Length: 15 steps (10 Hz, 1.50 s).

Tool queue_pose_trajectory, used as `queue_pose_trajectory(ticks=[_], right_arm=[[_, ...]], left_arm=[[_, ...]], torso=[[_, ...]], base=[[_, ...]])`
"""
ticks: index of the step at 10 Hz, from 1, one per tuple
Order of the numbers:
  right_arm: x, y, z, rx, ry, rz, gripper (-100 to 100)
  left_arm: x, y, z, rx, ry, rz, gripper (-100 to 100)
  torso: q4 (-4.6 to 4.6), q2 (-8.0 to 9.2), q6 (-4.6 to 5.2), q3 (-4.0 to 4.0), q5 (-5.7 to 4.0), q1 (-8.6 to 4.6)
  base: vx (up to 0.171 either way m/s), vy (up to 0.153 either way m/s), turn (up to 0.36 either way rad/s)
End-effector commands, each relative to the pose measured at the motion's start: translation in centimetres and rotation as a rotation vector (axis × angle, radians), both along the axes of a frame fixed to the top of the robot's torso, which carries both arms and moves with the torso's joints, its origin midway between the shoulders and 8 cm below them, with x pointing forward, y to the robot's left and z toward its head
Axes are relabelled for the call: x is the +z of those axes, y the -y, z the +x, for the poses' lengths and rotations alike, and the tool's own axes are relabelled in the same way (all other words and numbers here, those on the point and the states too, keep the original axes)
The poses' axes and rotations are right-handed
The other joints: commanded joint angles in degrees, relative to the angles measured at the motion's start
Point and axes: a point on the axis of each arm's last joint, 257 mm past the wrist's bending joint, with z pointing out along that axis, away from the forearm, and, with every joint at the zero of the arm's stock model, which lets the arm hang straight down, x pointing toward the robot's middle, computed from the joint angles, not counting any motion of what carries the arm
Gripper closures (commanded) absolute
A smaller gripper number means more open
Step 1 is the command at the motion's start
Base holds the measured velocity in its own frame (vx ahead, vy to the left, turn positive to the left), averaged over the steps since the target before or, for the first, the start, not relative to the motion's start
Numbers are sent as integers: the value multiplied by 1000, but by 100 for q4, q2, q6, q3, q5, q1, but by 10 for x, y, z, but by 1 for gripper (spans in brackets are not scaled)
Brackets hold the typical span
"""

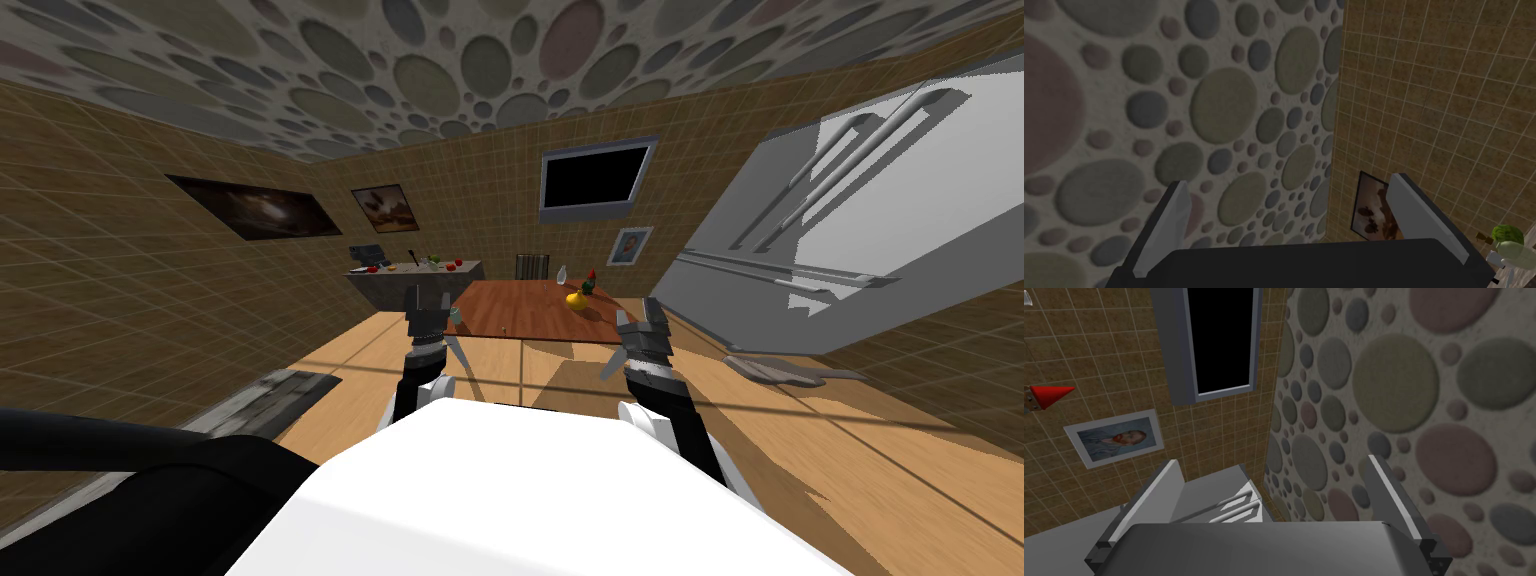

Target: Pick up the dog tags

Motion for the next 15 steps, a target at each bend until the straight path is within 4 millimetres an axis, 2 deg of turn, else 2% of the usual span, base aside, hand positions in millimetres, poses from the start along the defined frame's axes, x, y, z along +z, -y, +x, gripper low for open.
queue_pose_trajectory(ticks=[1, 4, 7, 8, 10, 11, 13, 14, 15], right_arm=[[0, 0, 0, 0, 0, 0, 0], [0, 0, 0, 0, 0, 0, 0], [0, 0, 0, 0, 0, 0, 0], [0, 0, 0, 0, 0, 0, 0], [0, 0, 0, 0, 0, 0, 0], [0, 0, 0, 0, 0, 0, 0], [0, 0, 0, 0, 0, 0, 0], [0, 0, 0, 0, 0, 0, 0], [0, 0, 0, 0, 0, 0, 0]], left_arm=[[-4, 2, 5, -15, -20, 18, -100], [-19, 3, 21, -49, -88, 45, -100], [-43, -3, 46, -72, -187, 42, -100], [-43, -3, 46, -72, -187, 42, -100], [-62, -12, 63, -80, -257, 23, -100], [-64, -13, 64, -78, -266, 21, -100], [-84, -24, 81, -80, -337, -11, -100], [-87, -25, 83, -77, -353, -15, -100], [-99, -32, 92, -75, -395, -37, -100]], torso=[[0, 0, 0, 0, 0, 0], [-2, -7, 0, -4, -2, -8], [-3, -15, 0, -9, -3, -13], [-5, -20, 0, -12, -3, -16], [-3, -12, 0, -7, -3, -12], [-3, -13, 0, -8, -3, -12], [-4, -17, 0, -10, -3, -15], [-4, -18, 0, -11, -4, -17], [-4, -16, 0, -9, -3, -12]], base=[[6, -7, -2], [20, -24, -3], [39, -40, -5], [35, -34, 0], [27, -34, -7], [36, -30, -1], [42, -44, -7], [33, -31, 0], [46, -37, -8]])
